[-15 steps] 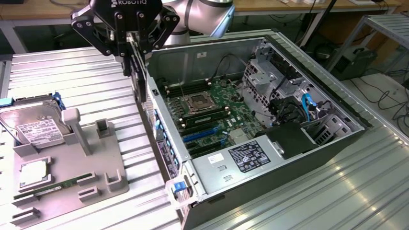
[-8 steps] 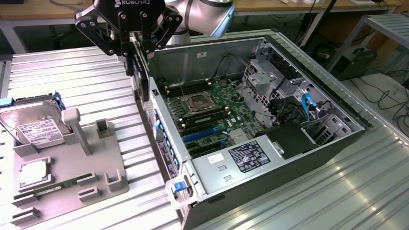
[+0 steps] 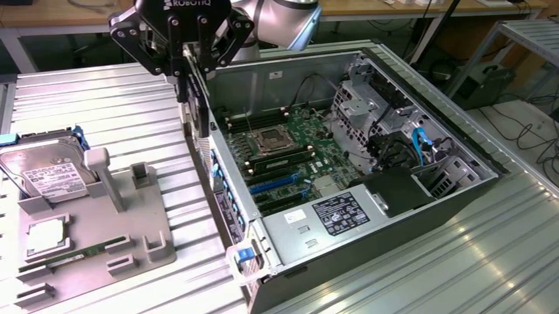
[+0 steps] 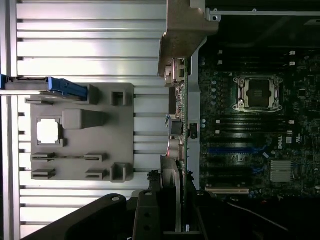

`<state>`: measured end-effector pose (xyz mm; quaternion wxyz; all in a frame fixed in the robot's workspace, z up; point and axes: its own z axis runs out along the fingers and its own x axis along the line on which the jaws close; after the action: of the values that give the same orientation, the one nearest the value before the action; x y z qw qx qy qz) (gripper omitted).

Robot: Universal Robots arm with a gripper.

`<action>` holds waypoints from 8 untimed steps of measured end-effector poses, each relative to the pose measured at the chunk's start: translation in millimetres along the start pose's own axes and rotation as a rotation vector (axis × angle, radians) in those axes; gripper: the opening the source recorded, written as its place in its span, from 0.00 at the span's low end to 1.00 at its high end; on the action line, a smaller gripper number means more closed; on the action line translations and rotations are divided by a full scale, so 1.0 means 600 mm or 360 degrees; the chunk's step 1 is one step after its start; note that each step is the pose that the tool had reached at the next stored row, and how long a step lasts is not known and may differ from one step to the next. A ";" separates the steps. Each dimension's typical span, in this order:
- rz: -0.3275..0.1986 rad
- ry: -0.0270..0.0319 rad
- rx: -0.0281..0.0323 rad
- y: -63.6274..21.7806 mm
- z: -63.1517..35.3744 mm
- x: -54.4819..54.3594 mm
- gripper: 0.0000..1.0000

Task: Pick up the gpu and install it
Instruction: 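Pick up the gpu and move the gpu toward the slot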

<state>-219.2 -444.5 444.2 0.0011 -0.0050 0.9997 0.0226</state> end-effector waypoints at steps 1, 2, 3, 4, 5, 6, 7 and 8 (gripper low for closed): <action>-0.0005 0.00002 -0.00001 0.000 0.000 -0.001 0.27; -0.0013 0.00006 -0.00001 0.000 0.000 -0.002 0.27; -0.0020 0.00009 -0.00001 0.000 0.000 -0.003 0.27; -0.0027 0.00013 -0.00001 0.000 0.000 -0.003 0.27; -0.0033 0.00015 -0.00001 0.000 0.000 -0.004 0.27; -0.0038 0.00017 -0.00002 0.000 0.000 -0.005 0.27; -0.0042 0.00019 -0.00002 0.000 0.000 -0.005 0.27; -0.0045 0.00022 -0.00001 0.000 0.000 -0.006 0.27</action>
<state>-215.5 -444.5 444.1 0.0007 -0.0191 0.9996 0.0226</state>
